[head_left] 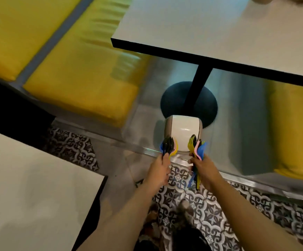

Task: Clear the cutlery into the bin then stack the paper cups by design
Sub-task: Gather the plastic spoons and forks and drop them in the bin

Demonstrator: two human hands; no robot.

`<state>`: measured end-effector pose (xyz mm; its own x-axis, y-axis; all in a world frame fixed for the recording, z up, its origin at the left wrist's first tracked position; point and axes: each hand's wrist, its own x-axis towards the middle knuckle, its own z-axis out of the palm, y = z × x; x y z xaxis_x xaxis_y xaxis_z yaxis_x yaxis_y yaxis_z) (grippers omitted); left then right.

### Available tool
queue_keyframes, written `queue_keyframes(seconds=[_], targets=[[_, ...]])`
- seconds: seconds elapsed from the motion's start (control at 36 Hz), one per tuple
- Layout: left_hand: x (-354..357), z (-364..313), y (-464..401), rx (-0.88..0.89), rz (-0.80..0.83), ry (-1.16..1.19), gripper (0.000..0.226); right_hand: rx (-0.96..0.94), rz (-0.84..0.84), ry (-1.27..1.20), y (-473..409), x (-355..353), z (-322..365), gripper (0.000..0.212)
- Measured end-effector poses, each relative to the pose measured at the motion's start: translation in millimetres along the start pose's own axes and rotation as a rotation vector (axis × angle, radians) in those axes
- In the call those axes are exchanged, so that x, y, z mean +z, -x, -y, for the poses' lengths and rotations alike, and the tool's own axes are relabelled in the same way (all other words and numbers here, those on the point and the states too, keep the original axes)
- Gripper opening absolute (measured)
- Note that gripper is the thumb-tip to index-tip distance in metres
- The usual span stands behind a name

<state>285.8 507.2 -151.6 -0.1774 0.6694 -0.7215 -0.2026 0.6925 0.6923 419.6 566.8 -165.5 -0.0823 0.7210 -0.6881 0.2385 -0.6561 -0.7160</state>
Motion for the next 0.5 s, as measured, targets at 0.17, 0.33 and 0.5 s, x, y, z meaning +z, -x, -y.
queue_keyframes(seconds=[0.17, 0.33, 0.5], targets=[[16, 25, -81, -0.052, 0.061, -0.112, 0.019, 0.083, 0.033, 0.121, -76, -5, -19, 0.024], [39, 54, -151, -0.164, 0.022, -0.191, 0.026, 0.178, 0.079, 0.394, -136, -6, -45, 0.019], [50, 72, -210, -0.264, -0.013, -0.221, 0.034, 0.272, 0.087, 0.362, -190, -1, -64, 0.005]])
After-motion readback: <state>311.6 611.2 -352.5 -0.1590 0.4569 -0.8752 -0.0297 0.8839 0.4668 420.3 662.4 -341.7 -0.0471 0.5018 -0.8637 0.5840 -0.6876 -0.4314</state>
